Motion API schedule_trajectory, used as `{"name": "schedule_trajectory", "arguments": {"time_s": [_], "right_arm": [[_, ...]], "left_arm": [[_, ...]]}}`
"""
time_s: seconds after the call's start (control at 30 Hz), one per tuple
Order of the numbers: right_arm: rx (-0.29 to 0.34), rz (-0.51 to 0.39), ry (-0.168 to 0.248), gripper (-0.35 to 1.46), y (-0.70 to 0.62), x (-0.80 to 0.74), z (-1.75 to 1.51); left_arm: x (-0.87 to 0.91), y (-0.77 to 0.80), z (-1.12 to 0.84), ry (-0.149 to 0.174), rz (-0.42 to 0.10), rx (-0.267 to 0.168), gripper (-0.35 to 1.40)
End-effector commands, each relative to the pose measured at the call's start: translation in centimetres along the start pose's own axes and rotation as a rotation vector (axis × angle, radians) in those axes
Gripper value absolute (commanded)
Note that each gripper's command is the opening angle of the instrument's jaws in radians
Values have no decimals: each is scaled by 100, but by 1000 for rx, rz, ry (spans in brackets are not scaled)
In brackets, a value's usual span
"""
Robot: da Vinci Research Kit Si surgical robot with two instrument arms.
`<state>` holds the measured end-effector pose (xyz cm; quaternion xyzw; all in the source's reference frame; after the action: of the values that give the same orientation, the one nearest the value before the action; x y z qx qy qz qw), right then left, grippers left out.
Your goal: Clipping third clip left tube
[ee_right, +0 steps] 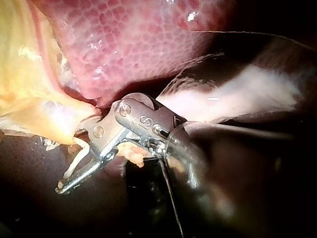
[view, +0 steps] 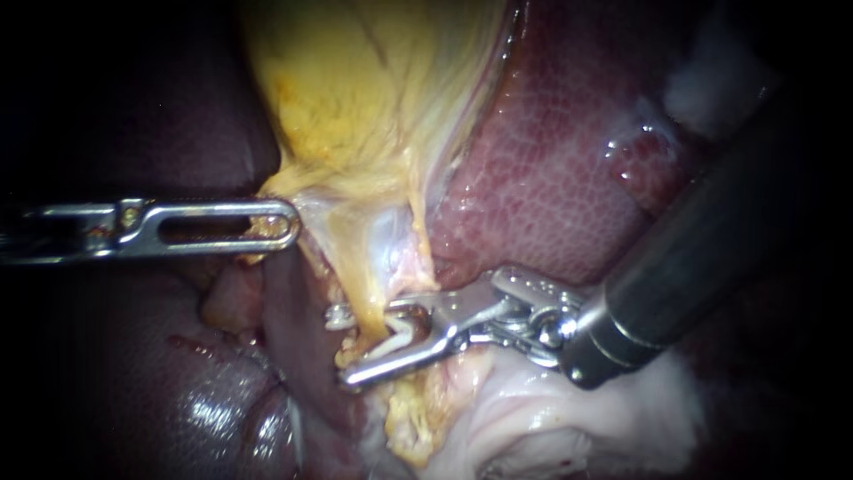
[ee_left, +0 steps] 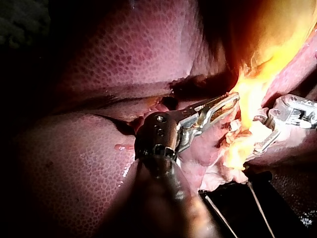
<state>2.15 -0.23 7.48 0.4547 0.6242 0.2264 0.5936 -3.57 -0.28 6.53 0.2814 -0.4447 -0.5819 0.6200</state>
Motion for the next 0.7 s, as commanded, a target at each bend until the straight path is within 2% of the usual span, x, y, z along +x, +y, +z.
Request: {"name": "schedule_trajectory", "arguments": {"time_s": [0.03, 0.17, 0.2, 0.27, 0.33, 0.7], "right_arm": [[-2, 2, 1, 58, 0, 3, -1], [-2, 3, 2, 53, 1, 5, -2], [-3, 9, 3, 43, 1, 5, -3], [32, 38, -10, 1, -2, 3, -11], [9, 39, -1, -35, -2, 3, -15], [10, 42, -3, -35, 9, -3, -22]], "left_arm": [[0, 0, 0, 0, 0, -1, -35], [0, 0, 0, 0, 0, -1, -35], [0, 0, 0, 0, 0, -1, -35], [0, 0, 0, 0, 0, -1, -35], [0, 0, 0, 0, 0, -1, -35], [1, -1, 0, -1, 0, -1, -35]]}}
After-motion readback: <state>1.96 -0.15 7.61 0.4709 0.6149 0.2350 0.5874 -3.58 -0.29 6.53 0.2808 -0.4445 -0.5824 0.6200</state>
